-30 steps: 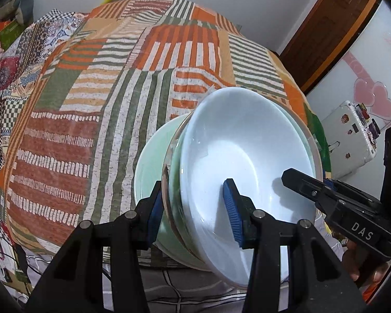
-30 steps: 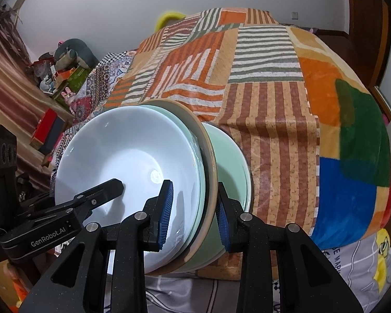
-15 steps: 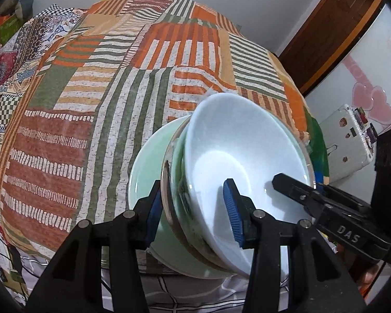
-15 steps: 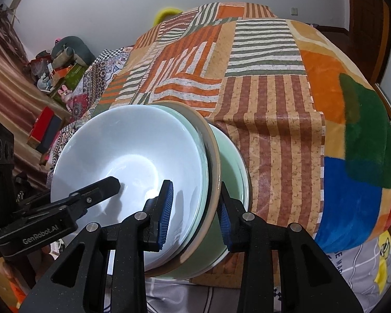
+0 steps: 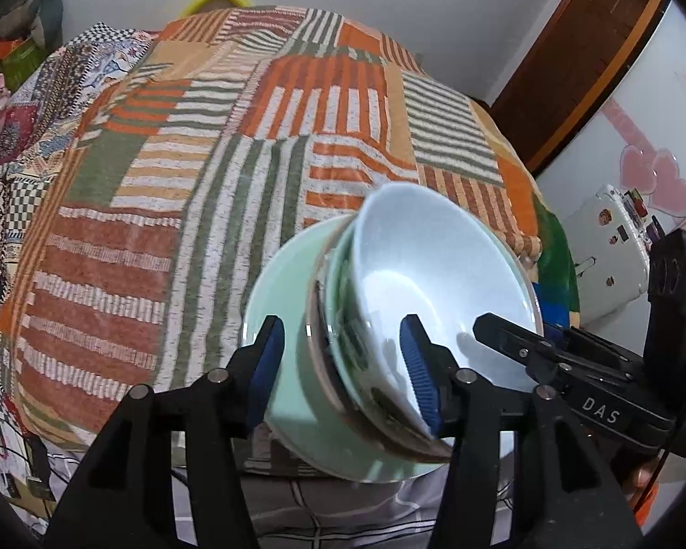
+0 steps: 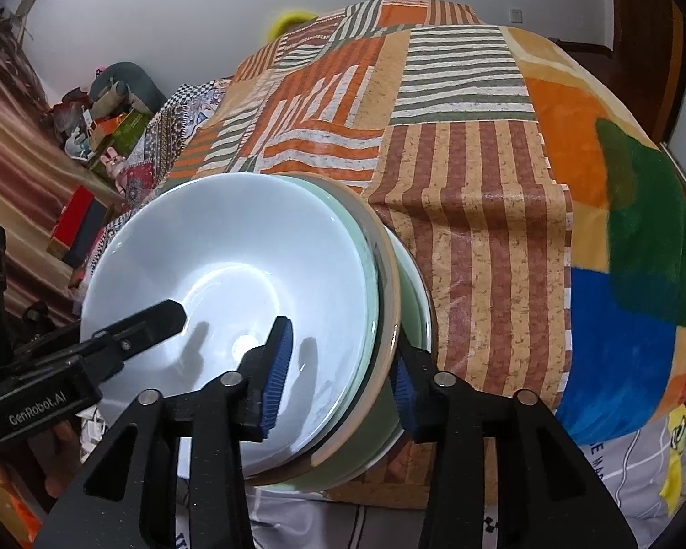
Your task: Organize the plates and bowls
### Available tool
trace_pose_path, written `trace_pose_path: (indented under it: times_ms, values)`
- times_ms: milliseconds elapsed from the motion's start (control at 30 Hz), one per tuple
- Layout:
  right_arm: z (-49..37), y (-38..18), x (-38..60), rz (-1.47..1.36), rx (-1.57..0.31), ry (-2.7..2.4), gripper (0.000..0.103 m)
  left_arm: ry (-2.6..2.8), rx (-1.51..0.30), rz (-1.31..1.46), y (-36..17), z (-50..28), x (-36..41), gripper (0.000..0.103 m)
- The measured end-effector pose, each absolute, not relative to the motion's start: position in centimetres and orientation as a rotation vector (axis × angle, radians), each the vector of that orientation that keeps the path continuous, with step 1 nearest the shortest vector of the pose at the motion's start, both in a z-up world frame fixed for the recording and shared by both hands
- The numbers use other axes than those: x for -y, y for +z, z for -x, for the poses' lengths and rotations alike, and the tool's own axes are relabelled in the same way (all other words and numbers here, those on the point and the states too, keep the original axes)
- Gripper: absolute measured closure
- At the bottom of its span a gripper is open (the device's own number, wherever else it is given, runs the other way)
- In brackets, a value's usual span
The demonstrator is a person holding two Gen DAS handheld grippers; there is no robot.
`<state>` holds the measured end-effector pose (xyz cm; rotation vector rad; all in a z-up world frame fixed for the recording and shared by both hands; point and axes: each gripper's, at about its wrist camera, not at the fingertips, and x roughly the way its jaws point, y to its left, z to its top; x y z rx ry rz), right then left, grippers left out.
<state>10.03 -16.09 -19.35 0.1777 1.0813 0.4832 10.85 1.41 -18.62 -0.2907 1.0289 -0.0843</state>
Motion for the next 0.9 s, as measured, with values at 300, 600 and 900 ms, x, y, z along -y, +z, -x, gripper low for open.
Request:
trace_pose_path:
  times_ms: [300, 600, 900]
  values:
    - [-9.2, -16.8, 17.4, -0.169, -1.005, 0.468, 0.060, -0.096, -0.873, 0.245, -13.5, -8.7, -1.1, 0.047]
    - [-6.2, -9.9, 18.9, -0.131, -0.745, 0.483, 0.048, -0.081, -0.610, 0.160, -6.1, -5.4, 0.0, 0.045]
    - [-3.2, -5.3, 19.4, -0.145, -0.570, 0.493, 0.038, -0.079, -0.412, 0.118, -1.4, -1.3, 0.7, 0.028]
